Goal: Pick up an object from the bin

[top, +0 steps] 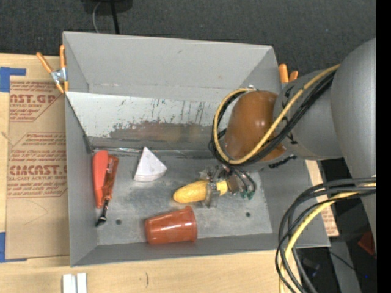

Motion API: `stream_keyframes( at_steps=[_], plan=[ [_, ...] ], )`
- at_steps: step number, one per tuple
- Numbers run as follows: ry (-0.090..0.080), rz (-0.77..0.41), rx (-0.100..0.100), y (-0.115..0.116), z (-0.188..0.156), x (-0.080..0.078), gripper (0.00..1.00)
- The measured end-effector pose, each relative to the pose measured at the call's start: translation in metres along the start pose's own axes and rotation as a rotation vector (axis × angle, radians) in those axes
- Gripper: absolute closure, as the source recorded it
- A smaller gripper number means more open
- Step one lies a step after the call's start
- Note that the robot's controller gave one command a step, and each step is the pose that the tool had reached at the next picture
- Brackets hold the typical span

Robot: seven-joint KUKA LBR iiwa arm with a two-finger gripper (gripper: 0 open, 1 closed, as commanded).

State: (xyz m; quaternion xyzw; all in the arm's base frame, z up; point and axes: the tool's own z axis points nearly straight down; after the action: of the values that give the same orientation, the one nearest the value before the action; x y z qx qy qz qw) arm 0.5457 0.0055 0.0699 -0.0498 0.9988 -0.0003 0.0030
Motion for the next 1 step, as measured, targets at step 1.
stream_keyframes(
  at_steps=[1],
  plan=[
    [0.000,0.000,0.000,0.0001,0.0000,0.0000,1.00]
  ],
)
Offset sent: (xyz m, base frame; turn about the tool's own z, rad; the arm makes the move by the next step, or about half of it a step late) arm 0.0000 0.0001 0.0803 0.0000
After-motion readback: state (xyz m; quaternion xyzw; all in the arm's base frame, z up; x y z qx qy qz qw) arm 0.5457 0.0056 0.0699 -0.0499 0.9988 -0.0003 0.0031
